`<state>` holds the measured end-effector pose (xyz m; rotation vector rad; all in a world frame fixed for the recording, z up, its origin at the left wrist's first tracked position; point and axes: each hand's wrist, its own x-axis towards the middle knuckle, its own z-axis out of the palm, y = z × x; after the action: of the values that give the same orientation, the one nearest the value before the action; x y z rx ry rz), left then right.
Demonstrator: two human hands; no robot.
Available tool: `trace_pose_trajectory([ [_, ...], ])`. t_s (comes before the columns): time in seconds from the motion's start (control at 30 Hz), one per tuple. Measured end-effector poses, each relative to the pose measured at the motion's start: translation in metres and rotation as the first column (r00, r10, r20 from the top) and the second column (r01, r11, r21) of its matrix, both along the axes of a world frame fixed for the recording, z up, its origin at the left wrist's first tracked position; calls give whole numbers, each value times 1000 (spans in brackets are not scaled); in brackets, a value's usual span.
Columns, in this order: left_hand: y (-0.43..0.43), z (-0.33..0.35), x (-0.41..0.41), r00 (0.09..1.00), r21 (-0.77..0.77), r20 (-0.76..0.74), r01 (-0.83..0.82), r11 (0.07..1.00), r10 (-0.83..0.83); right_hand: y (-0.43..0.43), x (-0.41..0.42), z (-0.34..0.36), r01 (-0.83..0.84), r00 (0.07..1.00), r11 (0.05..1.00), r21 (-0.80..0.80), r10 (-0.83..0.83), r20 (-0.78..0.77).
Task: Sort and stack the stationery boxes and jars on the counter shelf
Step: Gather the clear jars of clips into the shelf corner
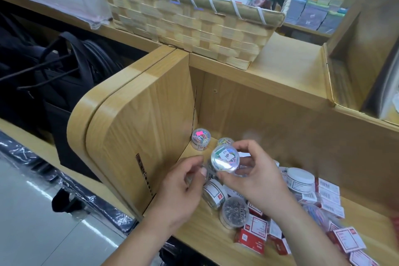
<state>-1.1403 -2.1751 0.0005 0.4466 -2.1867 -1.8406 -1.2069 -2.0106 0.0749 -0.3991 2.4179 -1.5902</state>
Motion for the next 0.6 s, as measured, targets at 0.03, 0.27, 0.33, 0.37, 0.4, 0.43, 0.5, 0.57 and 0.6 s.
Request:
trace_pose_trajectory([
  [0.03,1,4,0,1000,34,-6,15,999,-15,0,1,1,-26,1000,1000,0,26,-13],
  [0.27,12,20,-4,996,205,-41,92,975,-85,4,4,-4,-101,993,992,-76,105,52],
  [0.33,12,20,-4,996,251,-41,90,964,-83,5,5,-5,-62,989,986,-153,81,122],
  [0.37,12,20,-3,996,272,-42,86,958,-78,7,5,-6,-38,985,980,-194,69,156],
  [0.4,11,21,-3,997,286,-43,79,955,-70,8,5,-7,-16,981,975,-222,58,183],
  [0.43,11,21,-2,997,293,-42,72,953,-62,9,6,-7,4,978,971,-240,47,205],
  [0.5,10,21,-1,998,282,-38,68,957,-60,10,6,-7,48,971,959,-279,21,239],
  [0.57,11,22,1,998,265,-27,65,962,-60,9,6,-7,74,966,955,-287,3,258],
  [0.6,11,21,1,998,261,-20,58,964,-54,8,6,-8,76,965,957,-279,0,261],
])
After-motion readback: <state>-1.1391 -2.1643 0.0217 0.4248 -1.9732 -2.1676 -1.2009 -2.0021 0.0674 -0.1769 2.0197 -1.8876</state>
